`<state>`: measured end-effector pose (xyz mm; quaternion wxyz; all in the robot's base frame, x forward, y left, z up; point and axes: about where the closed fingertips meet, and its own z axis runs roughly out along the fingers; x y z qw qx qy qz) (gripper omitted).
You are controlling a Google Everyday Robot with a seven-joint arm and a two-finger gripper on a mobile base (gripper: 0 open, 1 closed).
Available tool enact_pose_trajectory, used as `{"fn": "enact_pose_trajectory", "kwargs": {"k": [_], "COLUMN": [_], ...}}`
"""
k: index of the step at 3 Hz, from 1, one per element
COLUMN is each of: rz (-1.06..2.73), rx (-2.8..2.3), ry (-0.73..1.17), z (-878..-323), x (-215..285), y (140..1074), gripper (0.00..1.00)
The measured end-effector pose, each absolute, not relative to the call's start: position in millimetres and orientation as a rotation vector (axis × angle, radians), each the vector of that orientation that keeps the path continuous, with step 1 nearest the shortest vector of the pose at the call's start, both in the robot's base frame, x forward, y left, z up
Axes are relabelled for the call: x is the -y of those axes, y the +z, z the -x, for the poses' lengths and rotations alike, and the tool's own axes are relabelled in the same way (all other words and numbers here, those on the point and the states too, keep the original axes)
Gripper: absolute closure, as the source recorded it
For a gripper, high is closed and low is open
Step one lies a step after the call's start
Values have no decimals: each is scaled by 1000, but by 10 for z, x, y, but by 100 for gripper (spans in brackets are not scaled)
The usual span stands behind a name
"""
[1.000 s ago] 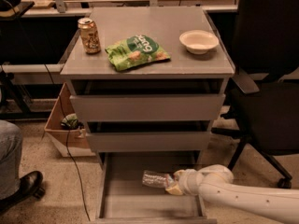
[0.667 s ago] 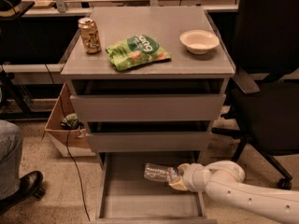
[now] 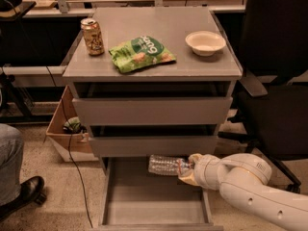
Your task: Pick water bottle from bottom drawer and place on counter
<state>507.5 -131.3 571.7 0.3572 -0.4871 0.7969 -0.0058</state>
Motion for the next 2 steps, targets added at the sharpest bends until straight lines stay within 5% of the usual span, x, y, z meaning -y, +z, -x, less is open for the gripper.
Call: {"fn": "enact_pose_trajectory", "kwargs": {"k": [2], "rz": [1219], "rx": [-2033], "ry": [-81], "z": [-5231], "x": [1196], "y": [6537], "gripper": [100]}}
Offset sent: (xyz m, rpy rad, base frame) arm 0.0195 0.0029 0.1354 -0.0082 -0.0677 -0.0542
